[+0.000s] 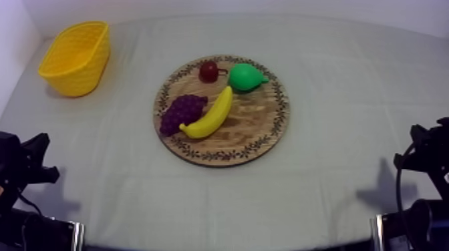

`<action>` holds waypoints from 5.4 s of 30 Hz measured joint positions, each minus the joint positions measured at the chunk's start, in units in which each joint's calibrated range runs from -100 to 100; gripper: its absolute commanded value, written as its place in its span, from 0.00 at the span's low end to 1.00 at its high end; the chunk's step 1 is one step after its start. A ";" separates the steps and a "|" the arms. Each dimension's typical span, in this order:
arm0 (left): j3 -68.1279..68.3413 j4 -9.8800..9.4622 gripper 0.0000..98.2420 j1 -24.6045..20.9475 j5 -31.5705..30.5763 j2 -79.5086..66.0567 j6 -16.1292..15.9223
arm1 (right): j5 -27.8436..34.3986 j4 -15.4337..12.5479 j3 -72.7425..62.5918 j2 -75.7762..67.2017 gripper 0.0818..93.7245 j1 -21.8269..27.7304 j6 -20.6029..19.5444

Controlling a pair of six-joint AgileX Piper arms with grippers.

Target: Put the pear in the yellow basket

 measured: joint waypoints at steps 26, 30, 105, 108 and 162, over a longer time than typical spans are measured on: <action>-7.04 4.47 0.00 6.51 -3.08 16.95 -7.16 | -0.03 0.00 0.00 0.00 0.00 0.00 0.04; -13.07 5.33 0.00 11.17 -3.72 25.72 -10.13 | -0.03 0.00 0.00 0.00 0.00 0.00 0.00; -142.00 -2.95 0.49 27.23 48.45 139.88 -22.31 | -0.03 0.00 0.00 0.00 0.00 0.00 0.05; -141.77 -3.07 0.60 26.93 50.40 140.00 -20.43 | -0.03 0.00 0.00 0.00 0.00 0.00 0.02; -162.42 -1.55 0.39 27.93 53.56 168.91 -13.43 | -0.03 0.00 0.00 0.00 0.00 0.00 0.04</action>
